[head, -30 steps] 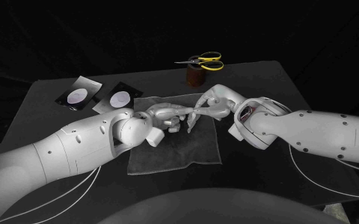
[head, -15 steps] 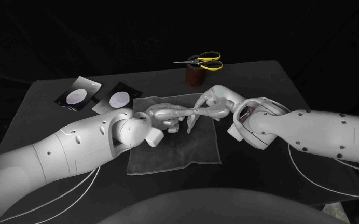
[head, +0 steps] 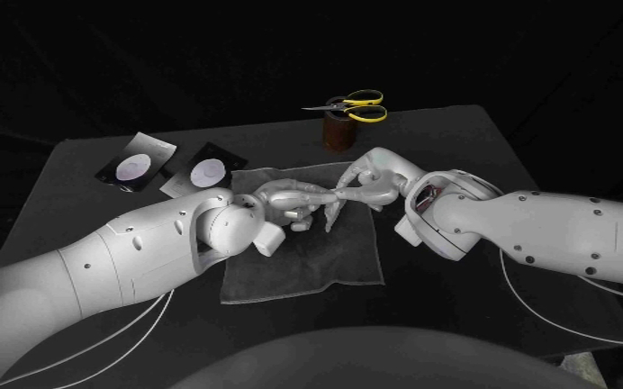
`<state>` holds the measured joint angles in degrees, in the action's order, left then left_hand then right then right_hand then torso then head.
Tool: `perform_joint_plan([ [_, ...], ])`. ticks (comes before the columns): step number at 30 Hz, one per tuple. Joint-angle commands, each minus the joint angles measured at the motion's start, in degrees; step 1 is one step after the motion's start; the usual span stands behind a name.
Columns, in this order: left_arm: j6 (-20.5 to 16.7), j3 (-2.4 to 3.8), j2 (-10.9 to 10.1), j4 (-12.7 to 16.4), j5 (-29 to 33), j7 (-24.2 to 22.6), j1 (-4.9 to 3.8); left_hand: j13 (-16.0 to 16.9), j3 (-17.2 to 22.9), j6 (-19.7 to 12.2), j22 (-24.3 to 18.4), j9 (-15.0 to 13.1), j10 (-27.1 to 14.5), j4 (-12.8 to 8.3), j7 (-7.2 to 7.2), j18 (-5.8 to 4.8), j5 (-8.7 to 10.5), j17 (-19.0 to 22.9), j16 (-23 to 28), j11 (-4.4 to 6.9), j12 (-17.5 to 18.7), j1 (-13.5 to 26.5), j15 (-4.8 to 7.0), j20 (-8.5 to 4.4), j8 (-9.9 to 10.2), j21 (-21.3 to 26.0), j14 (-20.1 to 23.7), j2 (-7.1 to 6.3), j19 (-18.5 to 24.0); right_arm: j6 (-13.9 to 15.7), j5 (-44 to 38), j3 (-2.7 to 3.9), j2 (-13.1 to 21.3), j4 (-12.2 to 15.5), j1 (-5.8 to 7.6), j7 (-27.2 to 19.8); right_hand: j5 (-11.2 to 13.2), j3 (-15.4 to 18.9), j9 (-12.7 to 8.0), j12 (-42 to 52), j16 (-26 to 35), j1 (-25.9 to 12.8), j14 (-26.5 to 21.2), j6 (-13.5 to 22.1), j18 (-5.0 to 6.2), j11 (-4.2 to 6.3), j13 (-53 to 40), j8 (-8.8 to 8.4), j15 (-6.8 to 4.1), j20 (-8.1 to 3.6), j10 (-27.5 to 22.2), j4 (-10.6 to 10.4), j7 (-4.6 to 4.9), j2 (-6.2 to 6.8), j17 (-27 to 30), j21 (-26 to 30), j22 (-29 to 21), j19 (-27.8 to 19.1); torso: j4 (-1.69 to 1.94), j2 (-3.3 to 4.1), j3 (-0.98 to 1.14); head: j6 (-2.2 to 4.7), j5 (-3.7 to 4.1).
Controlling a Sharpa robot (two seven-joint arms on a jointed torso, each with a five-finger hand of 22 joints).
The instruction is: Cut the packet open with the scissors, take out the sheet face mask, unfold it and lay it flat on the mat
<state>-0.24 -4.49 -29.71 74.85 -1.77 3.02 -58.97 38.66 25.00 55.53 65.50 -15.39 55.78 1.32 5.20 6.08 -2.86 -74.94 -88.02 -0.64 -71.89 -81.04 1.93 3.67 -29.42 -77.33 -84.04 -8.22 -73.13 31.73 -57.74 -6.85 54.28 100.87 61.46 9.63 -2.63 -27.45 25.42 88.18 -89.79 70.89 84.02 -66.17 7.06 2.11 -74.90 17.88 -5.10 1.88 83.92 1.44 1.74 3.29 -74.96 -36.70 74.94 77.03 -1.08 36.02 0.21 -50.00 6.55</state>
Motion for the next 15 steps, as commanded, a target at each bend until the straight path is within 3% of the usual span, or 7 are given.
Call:
perform_joint_plan([
  [1,1.58,0.12,0.84,0.94,-0.6,-2.18,-0.06,1.71,0.7,1.1,0.72,-0.35,1.68,0.14,-0.2,-0.8,0.07,-6.8,-0.34,0.21,-0.9,0.32,0.54,-0.05,-0.68,-0.59,-1.64,1.16,-0.79,-0.96,0.44,0.0,-0.32,0.3,-0.06,-0.59,-0.16,-0.95,1.82,0.17,-0.21,0.16,5.98,-0.52,1.15,0.33,-14.09,1.81,-0.23,-0.23,5.75,0.7,-0.06,-0.63,-15.04,0.31,0.31,0.11,0.0,0.0,-0.01,0.0,-0.04],
  [8,-0.19,0.12,0.92,0.88,-0.81,-3.31,-0.06,5.57,2.6,1.44,1.13,-1.02,5.26,0.09,-0.36,-0.87,0.05,-8.69,-0.76,0.63,-2.09,0.54,0.98,-0.38,-0.91,-0.89,-2.71,2.82,-1.1,-1.06,0.51,0.0,-0.26,0.57,-0.09,-0.8,-0.16,-0.95,1.82,0.17,-0.21,0.16,5.98,-0.52,1.15,0.33,-14.09,1.81,-0.23,-0.23,5.75,0.7,-0.06,-0.63,-15.04,0.31,0.31,0.11,0.04,0.01,-0.01,0.0,0.03],
  [15,-3.01,0.12,0.87,0.79,-1.6,-3.5,-0.06,7.16,6.36,0.7,2.15,-3.25,7.07,-0.65,-0.28,-1.07,0.06,-9.39,-0.92,0.7,-2.21,1.84,1.1,-0.6,-2.02,-1.56,-3.17,2.28,-1.86,-1.04,0.53,0.0,-0.12,0.81,-0.16,-1.04,-0.16,-0.95,1.82,0.17,-0.21,0.16,5.98,-0.52,1.15,0.33,-14.09,1.81,-0.23,-0.23,5.75,0.7,-0.06,-0.63,-15.04,0.31,0.31,0.11,0.05,-0.01,-0.03,0.0,0.0],
])
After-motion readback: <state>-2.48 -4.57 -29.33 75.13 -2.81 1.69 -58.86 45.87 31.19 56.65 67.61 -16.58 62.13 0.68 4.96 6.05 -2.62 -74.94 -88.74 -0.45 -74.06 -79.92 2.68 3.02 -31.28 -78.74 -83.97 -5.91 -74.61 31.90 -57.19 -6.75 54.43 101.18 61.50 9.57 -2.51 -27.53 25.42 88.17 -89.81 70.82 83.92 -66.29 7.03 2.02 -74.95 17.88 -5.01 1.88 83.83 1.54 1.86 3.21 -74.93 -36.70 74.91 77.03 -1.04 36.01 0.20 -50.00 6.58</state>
